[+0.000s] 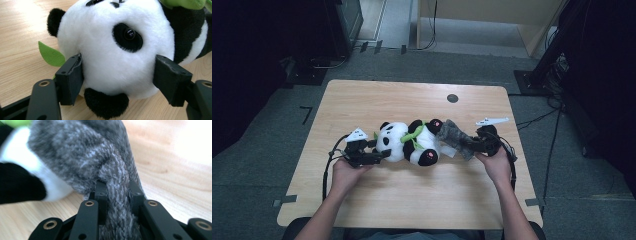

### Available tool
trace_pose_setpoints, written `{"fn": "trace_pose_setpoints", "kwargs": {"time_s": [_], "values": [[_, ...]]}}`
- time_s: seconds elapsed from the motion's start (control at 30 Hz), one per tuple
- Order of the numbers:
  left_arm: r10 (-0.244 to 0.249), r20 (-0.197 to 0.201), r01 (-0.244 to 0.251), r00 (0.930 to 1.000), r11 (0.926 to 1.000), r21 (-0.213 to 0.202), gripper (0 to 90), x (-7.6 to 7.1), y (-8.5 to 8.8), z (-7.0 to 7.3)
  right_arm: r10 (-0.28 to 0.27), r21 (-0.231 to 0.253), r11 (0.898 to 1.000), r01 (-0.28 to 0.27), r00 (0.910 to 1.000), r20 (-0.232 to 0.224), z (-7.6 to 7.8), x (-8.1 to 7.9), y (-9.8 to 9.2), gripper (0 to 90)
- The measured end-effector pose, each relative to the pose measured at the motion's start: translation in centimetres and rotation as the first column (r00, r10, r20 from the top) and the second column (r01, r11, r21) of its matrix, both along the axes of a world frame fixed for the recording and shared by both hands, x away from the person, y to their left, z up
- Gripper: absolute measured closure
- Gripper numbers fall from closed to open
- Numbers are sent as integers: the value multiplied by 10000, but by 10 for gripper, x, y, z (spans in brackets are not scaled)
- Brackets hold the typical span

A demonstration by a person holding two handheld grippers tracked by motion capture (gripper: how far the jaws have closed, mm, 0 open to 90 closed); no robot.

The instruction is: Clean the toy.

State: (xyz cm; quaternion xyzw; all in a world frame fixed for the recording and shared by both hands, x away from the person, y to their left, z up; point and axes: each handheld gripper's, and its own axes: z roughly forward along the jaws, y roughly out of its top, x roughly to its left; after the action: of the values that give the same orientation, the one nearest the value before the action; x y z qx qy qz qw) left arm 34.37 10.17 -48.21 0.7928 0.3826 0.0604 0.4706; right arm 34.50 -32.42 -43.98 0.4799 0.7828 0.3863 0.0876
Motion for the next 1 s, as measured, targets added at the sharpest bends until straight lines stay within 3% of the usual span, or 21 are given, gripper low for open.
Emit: {"fn": "trace_pose_setpoints", "kwargs": {"time_s": [0.13,0.3,0.37,0.4,0.5,0.53,0.67,0.83,1.0], "values": [[-236,-186,232,9995,9995,-203,170,2,-1,-3,208,141,9997,-212,9993,308,16,-5,6,764],[-262,-77,261,9996,9996,-137,81,1,-5,-4,497,204,9985,-507,9977,457,26,-9,18,766],[-476,310,473,9984,9988,81,62,0,-8,-7,690,170,9974,-699,9965,479,28,-10,26,766],[-476,310,473,9984,9988,81,49,0,-8,-7,690,170,9974,-699,9965,479,28,-10,26,766],[-584,667,548,9961,9970,552,19,0,-12,-12,839,136,9963,-845,9955,442,28,-8,33,767],[-542,889,463,9946,9950,882,19,-2,-15,-13,848,161,9962,-856,9954,445,28,-7,34,767],[-251,1050,150,9942,9953,958,119,-5,-15,-11,907,275,9953,-925,9940,607,35,-8,39,768],[-107,1050,13,9944,9960,895,247,-6,-14,-9,1041,454,9931,-1085,9905,893,58,-11,58,766],[49,853,-106,9963,9978,662,302,-4,-13,-5,1859,508,9798,-1933,9748,1230,75,-9,96,765]]}}
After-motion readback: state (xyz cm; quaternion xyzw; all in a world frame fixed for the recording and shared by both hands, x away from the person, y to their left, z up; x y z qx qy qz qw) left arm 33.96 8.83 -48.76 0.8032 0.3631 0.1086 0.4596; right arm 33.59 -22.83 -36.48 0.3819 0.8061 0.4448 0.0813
